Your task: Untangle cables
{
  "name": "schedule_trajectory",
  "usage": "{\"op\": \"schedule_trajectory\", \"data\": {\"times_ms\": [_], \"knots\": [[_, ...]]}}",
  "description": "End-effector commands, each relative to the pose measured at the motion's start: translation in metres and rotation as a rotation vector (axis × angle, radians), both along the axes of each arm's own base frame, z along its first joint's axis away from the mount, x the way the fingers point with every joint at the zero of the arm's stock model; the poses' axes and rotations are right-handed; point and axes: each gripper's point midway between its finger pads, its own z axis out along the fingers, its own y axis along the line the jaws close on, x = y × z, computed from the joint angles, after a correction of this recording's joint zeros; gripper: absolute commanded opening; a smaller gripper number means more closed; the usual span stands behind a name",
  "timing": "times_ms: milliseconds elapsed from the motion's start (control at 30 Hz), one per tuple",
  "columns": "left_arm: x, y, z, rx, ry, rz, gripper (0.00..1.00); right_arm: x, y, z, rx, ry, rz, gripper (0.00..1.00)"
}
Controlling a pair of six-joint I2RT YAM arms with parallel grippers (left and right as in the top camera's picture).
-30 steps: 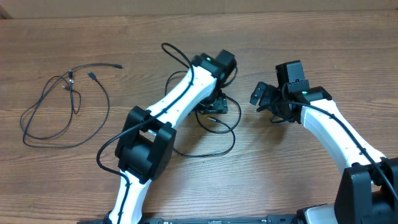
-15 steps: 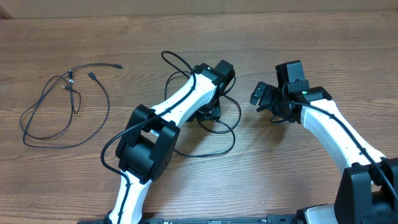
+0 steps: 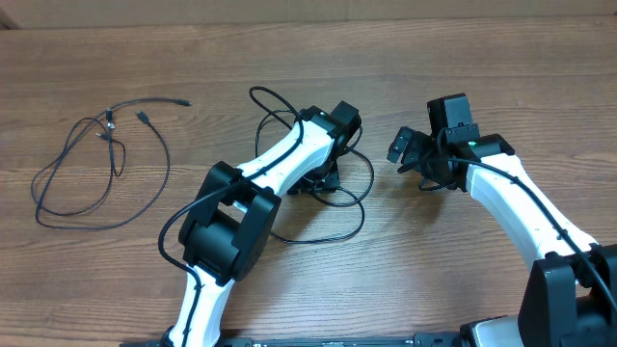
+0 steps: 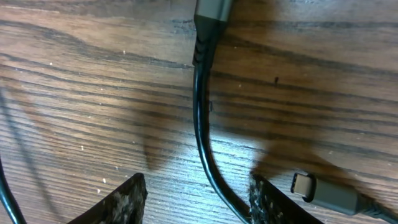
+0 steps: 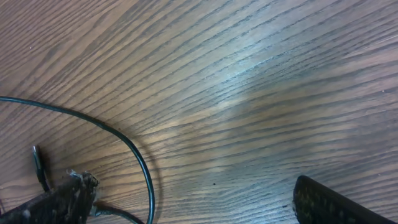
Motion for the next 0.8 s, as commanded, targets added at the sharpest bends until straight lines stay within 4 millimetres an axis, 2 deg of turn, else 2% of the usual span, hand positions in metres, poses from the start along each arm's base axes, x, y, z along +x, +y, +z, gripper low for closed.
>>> {"op": "schedule_trajectory", "data": {"times_ms": [0,767], "knots": [[-0.0025,0.0073,-0.0055,0.018,-0.005,0.012,0.54,0.002,-0.0009,0.0025,-0.008,-0.014,0.001,1.0],[0.0,0.0057,-0.0081,0.009,-0.018,0.012,0.55,0.002,-0.0008,0.0025,-0.008,-0.014,0.001,1.0]]}}
